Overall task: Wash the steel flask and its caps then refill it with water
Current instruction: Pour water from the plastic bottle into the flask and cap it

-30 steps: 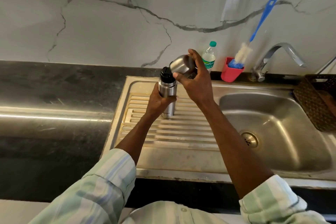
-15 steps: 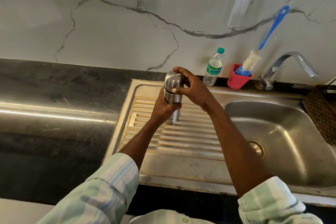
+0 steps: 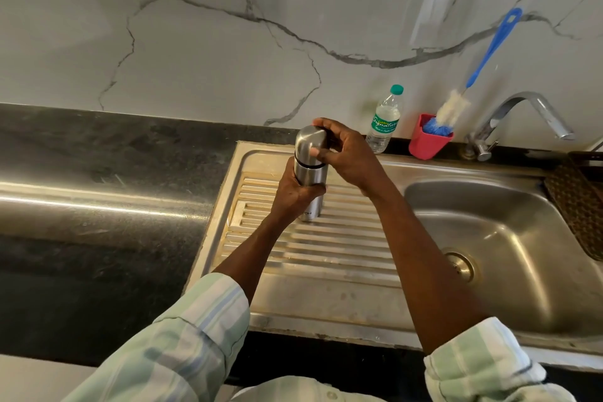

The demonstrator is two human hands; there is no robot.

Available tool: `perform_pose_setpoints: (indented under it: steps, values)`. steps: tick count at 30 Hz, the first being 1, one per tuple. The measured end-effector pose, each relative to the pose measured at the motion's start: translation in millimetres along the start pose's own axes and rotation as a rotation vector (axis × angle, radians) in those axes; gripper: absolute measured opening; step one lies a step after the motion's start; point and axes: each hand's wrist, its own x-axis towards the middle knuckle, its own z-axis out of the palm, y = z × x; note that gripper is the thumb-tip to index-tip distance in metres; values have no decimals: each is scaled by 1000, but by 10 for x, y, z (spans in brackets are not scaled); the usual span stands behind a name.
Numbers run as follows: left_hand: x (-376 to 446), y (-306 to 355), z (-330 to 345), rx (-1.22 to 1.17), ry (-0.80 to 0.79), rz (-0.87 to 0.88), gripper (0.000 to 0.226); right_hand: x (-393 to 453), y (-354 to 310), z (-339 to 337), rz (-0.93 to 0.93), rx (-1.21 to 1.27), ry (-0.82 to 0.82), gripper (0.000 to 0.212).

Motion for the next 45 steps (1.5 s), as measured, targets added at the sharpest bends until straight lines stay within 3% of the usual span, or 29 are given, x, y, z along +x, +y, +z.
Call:
perform_pose_setpoints:
  steps: [3,5,8,10,13,16,19,24,27,30,35,37,39,42,43,45]
  values:
    - [11,-27,-4,7,1,-6,70,10,-3,70,9,-136,160,84]
    - [15,-27,-3,15,3,-10,69,0,-5,65,24,-66,84,91]
    - [16,-31,-1,29,4,-17,70,3,13,-5,29,111,-77,67]
    - [18,-42,-1,29,2,-9,72,11,25,-6,8,113,6,57]
    - [16,-42,0,31,-1,-11,73,10,31,40,32,25,176,68]
    - [12,-36,2,28,6,-12,75,-16,79,39,74,89,58,74]
    - [14,-45,8,28,9,-6,75,-26,80,5,43,137,-32,61]
    - [20,-63,22,32,21,-12,71,-9,44,81,7,-69,173,71]
    - [26,-61,12,29,16,-4,72,-1,14,21,39,-40,4,83]
    - [25,-58,8,24,19,0,72,19,-32,-66,36,7,-140,69]
    - [9,-45,22,-36,-5,12,70,-26,-34,246,-15,-287,207,67]
    - [8,-63,22,-54,-22,9,71,-41,-8,324,-1,-347,246,76]
    - [13,-45,4,-28,-15,-17,73,9,-25,228,58,-164,155,77]
    - [9,-18,-11,31,12,-19,72,56,-34,-63,87,172,-117,65]
    - [10,-18,-8,42,9,-11,72,57,-23,-136,78,211,-186,62]
    - [19,-43,0,45,0,4,71,55,-22,-169,60,120,-168,55]
